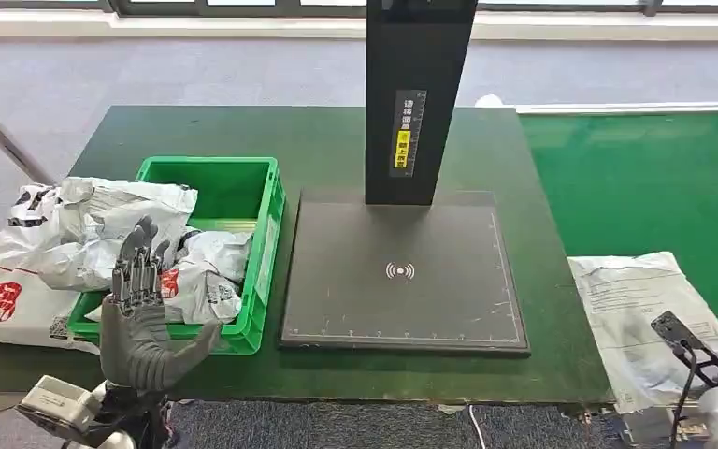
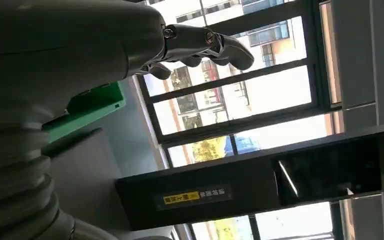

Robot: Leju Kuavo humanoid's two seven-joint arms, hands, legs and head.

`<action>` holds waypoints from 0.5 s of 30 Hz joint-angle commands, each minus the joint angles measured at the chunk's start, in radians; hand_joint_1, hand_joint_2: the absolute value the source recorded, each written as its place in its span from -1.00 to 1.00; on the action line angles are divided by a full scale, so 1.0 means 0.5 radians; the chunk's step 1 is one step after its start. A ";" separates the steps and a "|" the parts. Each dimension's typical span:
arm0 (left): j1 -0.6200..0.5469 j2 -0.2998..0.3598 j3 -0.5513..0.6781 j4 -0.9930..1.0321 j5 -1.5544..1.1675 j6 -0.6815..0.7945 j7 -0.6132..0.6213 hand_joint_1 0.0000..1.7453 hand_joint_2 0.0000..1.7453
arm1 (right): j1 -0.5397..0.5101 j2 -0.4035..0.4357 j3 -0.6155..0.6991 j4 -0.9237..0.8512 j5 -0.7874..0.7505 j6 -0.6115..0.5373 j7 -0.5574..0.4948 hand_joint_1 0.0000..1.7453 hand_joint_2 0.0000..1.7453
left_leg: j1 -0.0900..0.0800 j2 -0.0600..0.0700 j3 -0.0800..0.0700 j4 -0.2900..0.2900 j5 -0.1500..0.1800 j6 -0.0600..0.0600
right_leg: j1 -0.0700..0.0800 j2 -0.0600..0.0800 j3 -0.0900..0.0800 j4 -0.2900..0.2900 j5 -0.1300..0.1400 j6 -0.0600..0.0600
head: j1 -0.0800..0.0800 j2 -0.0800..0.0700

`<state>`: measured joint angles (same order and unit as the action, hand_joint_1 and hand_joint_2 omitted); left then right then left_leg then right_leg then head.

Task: Moved the parcel from conveyor to table for the left to box.

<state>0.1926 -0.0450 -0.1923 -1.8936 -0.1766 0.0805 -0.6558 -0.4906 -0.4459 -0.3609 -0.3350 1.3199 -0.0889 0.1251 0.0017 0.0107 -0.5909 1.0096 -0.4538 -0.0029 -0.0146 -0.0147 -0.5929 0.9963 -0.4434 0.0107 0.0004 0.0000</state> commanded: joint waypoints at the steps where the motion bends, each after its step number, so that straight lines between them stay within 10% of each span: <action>1: -0.033 0.073 -0.063 0.075 0.008 -0.005 0.013 -1.00 1.00 | -0.041 0.067 -0.150 0.157 -0.031 0.050 -0.015 -1.00 1.00 | 0.002 0.000 0.004 -0.003 0.000 -0.001 | 0.002 0.003 0.004 -0.004 0.000 -0.002 | 0.000 0.000; 14: -0.114 0.113 -0.127 0.142 -0.011 -0.046 0.038 -1.00 1.00 | 0.034 0.188 -0.339 0.210 -0.167 0.176 0.007 -1.00 1.00 | 0.005 0.000 0.015 -0.010 0.002 -0.002 | 0.005 0.005 0.016 -0.012 0.004 -0.003 | -0.001 0.000; 15: -0.114 0.111 -0.129 0.143 -0.012 -0.048 0.040 -1.00 1.00 | 0.038 0.188 -0.340 0.210 -0.167 0.178 0.006 -0.14 1.00 | 0.006 0.000 0.016 -0.009 0.002 -0.002 | 0.006 0.005 0.017 -0.012 0.003 -0.003 | -0.001 0.000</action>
<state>0.1722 -0.0236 -0.2106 -1.8807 -0.1766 0.0660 -0.6474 -0.4867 -0.4208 -0.4319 -0.2960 1.2455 -0.0427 0.1217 0.0037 0.0120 -0.5851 1.0096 -0.4549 -0.0030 -0.0128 -0.0133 -0.5868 0.9947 -0.4439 0.0107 0.0000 0.0000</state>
